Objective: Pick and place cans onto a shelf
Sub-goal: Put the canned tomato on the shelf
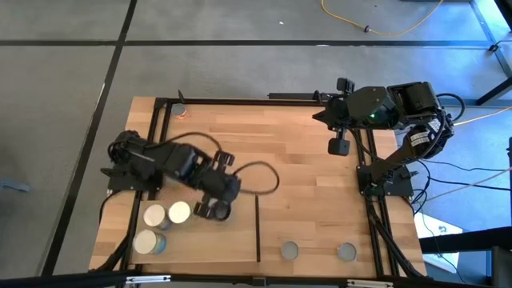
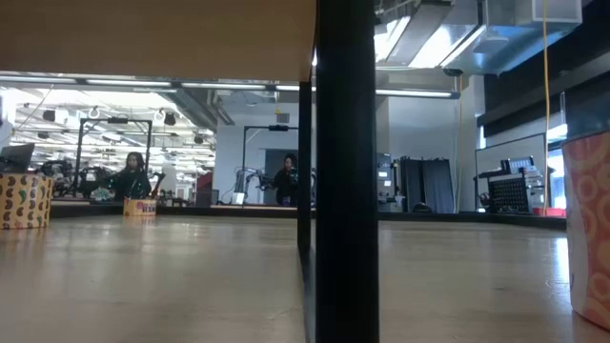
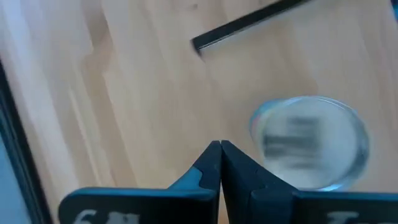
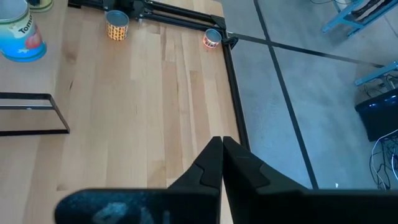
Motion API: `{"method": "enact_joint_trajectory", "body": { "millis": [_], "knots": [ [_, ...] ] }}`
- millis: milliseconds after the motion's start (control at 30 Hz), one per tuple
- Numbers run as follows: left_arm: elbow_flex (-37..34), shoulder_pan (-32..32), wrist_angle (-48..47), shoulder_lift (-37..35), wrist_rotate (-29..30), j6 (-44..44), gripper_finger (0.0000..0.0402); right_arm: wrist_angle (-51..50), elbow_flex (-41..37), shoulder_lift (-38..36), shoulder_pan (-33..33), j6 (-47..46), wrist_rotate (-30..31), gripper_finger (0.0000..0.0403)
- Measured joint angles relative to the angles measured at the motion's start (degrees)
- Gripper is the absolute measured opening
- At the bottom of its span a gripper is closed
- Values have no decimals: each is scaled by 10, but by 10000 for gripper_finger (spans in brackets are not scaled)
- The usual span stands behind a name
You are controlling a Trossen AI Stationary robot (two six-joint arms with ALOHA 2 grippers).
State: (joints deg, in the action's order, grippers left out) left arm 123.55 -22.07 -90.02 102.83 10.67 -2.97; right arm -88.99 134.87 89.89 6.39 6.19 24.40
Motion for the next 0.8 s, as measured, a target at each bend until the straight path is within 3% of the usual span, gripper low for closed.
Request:
{"method": "enact_joint_trajectory", "body": {
  "millis": [200, 367, 800],
  "knots": [
    [-25, 59, 1, -1, -77, -40, 0, 0, 0, 0, 0, 1, 0, 14],
    [-70, 72, 1, -1, -125, -25, 0, 0, 0, 0, 0, 2, 0, 14],
    [-96, 61, 28, 0, -158, 38, 0, 0, 0, 0, 0, 3, 0, 14]
  ]
}}
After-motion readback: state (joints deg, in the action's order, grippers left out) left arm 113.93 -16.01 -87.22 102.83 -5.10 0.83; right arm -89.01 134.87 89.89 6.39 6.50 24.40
